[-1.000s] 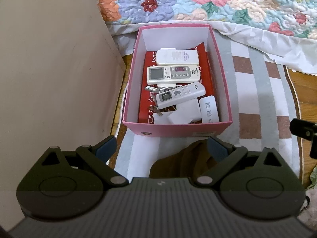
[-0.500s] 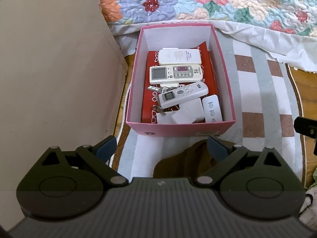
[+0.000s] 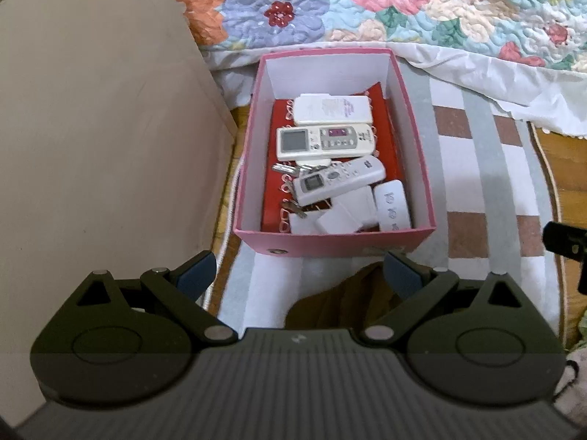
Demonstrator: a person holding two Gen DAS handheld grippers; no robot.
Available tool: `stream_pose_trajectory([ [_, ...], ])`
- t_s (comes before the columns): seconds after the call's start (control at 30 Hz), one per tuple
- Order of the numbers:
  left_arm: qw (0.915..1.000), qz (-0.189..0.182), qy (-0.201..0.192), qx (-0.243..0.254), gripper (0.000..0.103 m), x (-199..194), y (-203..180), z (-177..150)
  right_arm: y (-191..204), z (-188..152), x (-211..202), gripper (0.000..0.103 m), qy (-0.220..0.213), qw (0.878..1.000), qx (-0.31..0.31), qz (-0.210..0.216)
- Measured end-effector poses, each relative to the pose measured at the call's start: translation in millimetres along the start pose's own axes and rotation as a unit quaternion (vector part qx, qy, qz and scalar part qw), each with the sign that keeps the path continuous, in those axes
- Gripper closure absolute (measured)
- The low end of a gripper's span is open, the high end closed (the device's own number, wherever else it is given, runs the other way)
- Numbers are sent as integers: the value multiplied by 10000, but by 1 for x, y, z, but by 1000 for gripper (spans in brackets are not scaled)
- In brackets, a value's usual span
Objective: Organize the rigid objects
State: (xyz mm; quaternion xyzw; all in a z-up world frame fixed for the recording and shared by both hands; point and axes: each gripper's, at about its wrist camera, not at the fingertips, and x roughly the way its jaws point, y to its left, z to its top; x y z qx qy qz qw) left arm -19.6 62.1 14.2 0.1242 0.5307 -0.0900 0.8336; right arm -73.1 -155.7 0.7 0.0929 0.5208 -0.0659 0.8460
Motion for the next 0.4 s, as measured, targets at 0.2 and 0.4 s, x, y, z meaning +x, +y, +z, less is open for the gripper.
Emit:
stream_pose_trajectory([
  [0.2,10000,84,21,1,2,1,0,0,-2,0,2,5,29,10000,7,6],
  [0.4,9999,89,48,-25,2,2,2,1,-3,0,4,5,45,10000,9,-6],
])
